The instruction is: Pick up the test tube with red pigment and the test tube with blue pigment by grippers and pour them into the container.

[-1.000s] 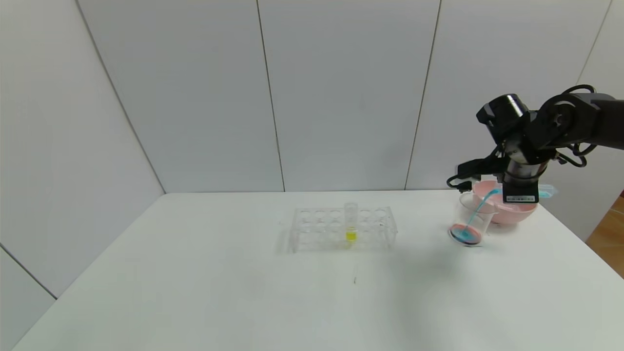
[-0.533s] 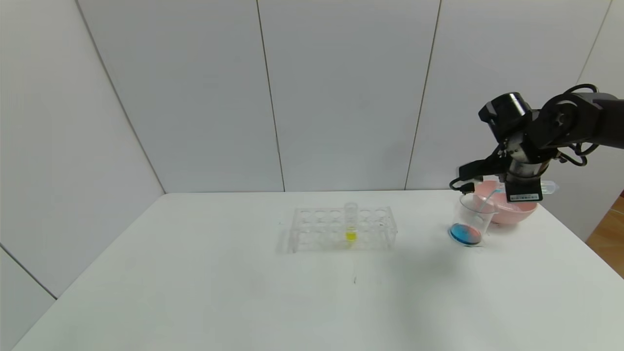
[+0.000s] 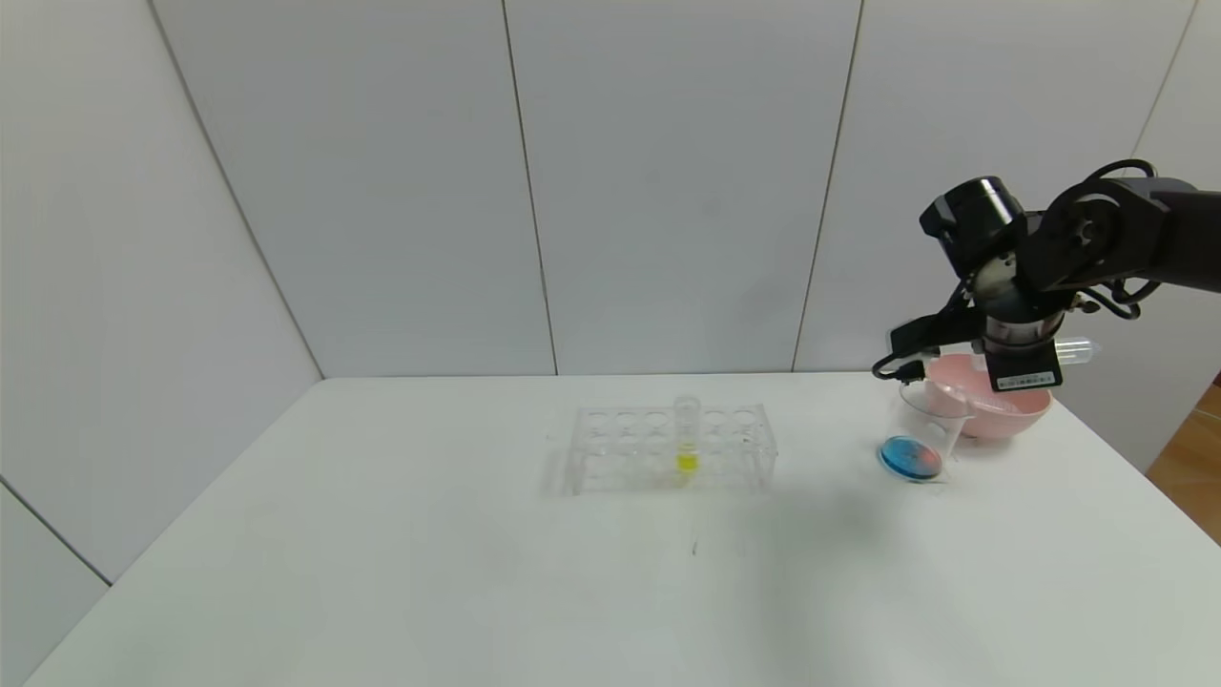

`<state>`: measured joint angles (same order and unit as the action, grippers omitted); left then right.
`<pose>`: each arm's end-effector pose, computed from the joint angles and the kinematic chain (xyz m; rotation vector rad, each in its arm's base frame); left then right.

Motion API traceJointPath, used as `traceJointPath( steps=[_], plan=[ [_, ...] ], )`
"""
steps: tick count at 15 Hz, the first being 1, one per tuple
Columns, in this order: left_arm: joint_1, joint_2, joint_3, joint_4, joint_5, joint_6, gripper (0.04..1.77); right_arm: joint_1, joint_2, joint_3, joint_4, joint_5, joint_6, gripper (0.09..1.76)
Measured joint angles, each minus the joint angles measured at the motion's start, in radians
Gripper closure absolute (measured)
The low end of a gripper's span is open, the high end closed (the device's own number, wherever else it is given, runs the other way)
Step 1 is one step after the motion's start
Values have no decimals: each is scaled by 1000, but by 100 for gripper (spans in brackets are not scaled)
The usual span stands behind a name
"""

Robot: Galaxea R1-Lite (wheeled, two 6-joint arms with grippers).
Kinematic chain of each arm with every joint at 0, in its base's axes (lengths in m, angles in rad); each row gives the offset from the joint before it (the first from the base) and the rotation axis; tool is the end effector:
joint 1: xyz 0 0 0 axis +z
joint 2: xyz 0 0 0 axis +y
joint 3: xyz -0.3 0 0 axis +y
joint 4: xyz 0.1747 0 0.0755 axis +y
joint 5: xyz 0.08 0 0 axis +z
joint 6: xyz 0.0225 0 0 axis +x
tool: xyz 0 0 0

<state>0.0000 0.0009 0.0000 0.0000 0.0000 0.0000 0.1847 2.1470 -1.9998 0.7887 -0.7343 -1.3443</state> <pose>-0.0227 0.0000 0.0755 0.0000 0.0009 0.0000 0.4006 0.0595 0.2228 -1.6383 1.1069 0.1474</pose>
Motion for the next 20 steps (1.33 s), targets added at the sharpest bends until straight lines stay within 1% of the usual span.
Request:
traceJointPath(
  steps=[8,20],
  plan=[
    [0,0,0,0,0,0,5,18,-10,0,2,0,-2,138],
    [0,0,0,0,0,0,5,13,-20,0,9,1,11,138]
  ],
)
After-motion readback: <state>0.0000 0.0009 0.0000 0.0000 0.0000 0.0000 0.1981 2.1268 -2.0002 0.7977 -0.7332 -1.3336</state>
